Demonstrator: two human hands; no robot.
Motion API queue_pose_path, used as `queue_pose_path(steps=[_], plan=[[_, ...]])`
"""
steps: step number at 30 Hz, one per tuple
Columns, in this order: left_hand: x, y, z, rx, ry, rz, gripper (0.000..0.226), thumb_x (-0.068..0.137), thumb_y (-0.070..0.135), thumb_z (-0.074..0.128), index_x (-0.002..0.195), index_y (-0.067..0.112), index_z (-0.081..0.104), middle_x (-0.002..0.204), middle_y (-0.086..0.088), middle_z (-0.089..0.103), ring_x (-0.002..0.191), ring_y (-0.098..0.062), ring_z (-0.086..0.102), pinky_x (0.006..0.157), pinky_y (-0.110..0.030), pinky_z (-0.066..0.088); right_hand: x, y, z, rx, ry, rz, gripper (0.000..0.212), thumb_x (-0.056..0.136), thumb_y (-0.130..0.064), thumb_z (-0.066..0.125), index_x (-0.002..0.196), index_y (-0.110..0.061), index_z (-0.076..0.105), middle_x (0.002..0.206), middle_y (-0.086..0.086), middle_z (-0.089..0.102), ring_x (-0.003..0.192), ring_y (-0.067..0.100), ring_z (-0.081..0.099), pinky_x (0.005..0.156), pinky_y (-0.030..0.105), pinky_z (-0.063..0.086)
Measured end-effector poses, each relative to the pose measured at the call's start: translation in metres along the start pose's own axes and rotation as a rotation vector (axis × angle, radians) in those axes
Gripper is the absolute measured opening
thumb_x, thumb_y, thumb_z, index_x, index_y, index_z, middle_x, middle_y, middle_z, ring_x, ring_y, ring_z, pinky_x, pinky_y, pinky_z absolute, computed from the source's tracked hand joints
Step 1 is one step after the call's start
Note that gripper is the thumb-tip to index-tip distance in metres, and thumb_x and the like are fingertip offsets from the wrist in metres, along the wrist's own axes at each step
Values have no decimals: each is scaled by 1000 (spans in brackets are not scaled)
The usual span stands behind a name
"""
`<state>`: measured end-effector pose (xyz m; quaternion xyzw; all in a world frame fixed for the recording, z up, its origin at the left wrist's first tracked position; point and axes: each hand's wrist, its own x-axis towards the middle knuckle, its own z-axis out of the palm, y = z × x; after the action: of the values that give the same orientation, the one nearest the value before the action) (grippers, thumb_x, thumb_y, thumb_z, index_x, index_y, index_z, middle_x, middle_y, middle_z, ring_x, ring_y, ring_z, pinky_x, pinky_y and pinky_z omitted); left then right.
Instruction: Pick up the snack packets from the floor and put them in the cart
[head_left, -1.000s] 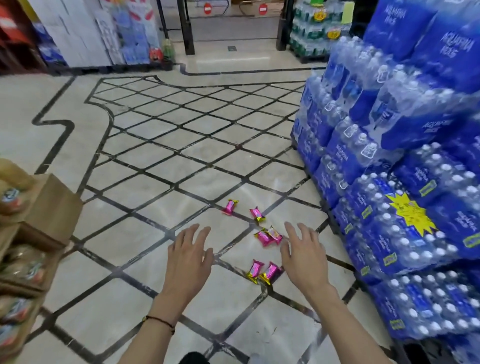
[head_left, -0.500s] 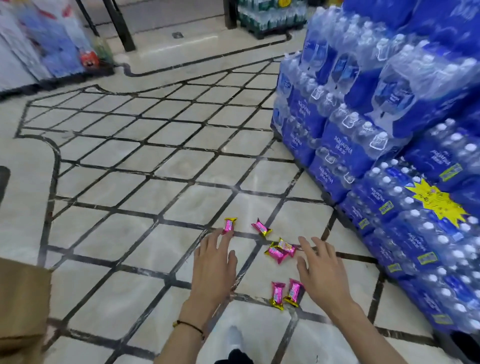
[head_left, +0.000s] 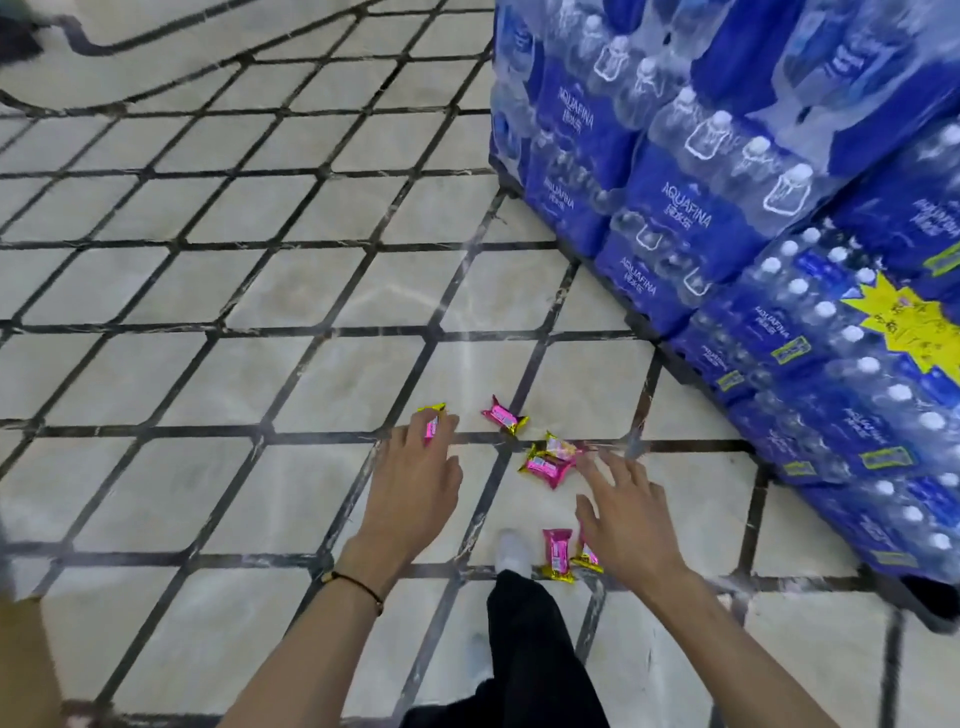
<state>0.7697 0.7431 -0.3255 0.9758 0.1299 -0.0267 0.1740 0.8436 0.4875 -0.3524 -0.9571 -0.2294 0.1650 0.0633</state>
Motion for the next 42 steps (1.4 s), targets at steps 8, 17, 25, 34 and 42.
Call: queue_pose_path(steps=[8, 17, 25, 34, 42], plan=[[112, -78, 141, 38, -99, 22, 47, 89, 18, 64, 133, 15, 49, 140, -14, 49, 112, -40, 54, 76, -52, 55, 149, 34, 144, -70, -110, -66, 55, 91, -33, 57, 144, -25, 50, 143, 11, 54, 128, 37, 49, 90, 50, 50], [225, -176, 412, 77, -30, 45, 41, 93, 29, 53, 132, 16, 53, 138, -12, 50, 108, -43, 54, 79, -53, 51, 287, 78, 432, -44, -137, -43, 63, 85, -29, 62, 146, -28, 47, 148, 12, 48, 129, 41, 48, 91, 55, 49], [254, -283, 615, 351, -66, -184, 66, 87, 33, 55, 148, 18, 33, 151, -18, 35, 117, -48, 47, 78, -54, 46, 317, 141, 633, -205, -229, -70, 91, 69, -38, 79, 151, -34, 40, 147, 14, 46, 127, 41, 45, 92, 59, 42], [275, -369, 697, 261, -129, -350, 70, 94, 36, 52, 154, 34, 17, 163, -23, 10, 106, -57, 48, 68, -57, 43, 341, 165, 689, -238, -152, -36, 79, 81, -26, 69, 152, -36, 36, 156, 12, 34, 120, 43, 45, 89, 53, 42], [268, -352, 698, 246, -194, -282, 71, 94, 17, 55, 155, 30, 21, 163, -22, 7, 97, -50, 48, 59, -44, 38, 346, 161, 677, -172, -141, -3, 61, 89, -22, 68, 146, -26, 44, 151, 19, 35, 117, 44, 49, 79, 53, 49]])
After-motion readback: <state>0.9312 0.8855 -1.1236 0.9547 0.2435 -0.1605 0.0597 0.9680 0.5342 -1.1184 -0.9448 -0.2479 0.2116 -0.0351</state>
